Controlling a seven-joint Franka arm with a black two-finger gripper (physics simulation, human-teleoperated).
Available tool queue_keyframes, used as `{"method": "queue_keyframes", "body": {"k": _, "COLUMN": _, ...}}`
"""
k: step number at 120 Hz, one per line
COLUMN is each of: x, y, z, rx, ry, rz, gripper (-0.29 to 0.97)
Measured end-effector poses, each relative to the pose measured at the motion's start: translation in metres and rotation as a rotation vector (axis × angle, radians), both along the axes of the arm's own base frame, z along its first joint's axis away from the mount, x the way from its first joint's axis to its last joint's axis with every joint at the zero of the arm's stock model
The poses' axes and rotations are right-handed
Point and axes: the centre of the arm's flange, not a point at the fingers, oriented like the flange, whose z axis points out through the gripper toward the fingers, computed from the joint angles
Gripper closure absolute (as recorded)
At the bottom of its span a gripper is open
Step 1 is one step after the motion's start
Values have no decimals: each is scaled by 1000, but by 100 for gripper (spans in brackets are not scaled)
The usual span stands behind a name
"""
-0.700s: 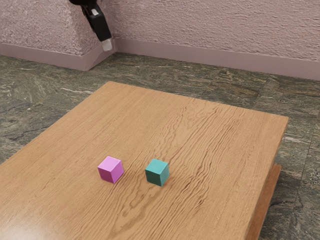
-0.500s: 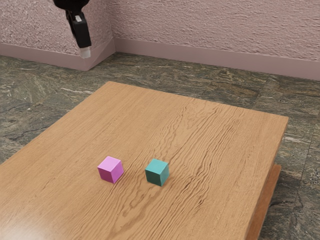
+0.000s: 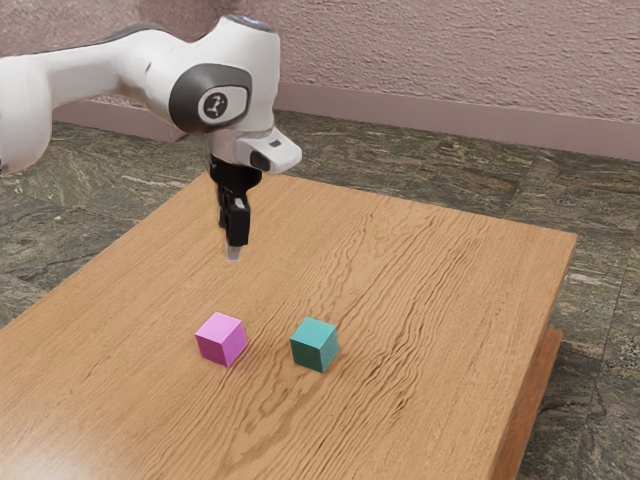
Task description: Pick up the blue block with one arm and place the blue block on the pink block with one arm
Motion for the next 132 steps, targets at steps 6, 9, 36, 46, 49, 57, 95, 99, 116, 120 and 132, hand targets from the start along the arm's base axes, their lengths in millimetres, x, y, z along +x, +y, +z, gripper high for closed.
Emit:
{"method": "queue_keyframes", "body": {"k": 6, "x": 0, "y": -2, "z": -16, "rx": -3, "ry": -10, "rz": -2, "gripper": 0}}
{"method": "queue_keyframes", "body": {"k": 9, "x": 0, "y": -3, "z": -25, "rx": -5, "ry": -15, "rz": -2, "gripper": 0}}
{"method": "queue_keyframes", "body": {"k": 36, "x": 6, "y": -4, "z": -82, "rx": -47, "ry": -74, "rz": 29, "gripper": 0}}
{"method": "queue_keyframes", "body": {"k": 46, "x": 12, "y": -1, "z": -108, "rx": -82, "ry": -78, "rz": 54, "gripper": 0}}
{"method": "queue_keyframes", "body": {"k": 49, "x": 13, "y": -1, "z": -116, "rx": -94, "ry": -79, "rz": 63, "gripper": 0}}
{"method": "queue_keyframes", "body": {"k": 57, "x": 18, "y": -2, "z": -133, "rx": -130, "ry": -84, "rz": 86, "gripper": 0}}
{"method": "queue_keyframes", "body": {"k": 95, "x": 29, "y": -26, "z": -162, "rx": -244, "ry": -140, "rz": 175, "gripper": 0}}
{"method": "queue_keyframes", "body": {"k": 99, "x": 30, "y": -29, "z": -163, "rx": -251, "ry": -144, "rz": 183, "gripper": 0}}
{"method": "queue_keyframes", "body": {"k": 116, "x": 35, "y": -33, "z": -186, "rx": -271, "ry": -129, "rz": 222, "gripper": 0}}
{"method": "queue_keyframes", "body": {"k": 120, "x": 36, "y": -33, "z": -192, "rx": -274, "ry": -124, "rz": 230, "gripper": 0}}
{"method": "queue_keyframes", "body": {"k": 132, "x": 38, "y": -36, "z": -200, "rx": -280, "ry": -124, "rz": 253, "gripper": 0}}
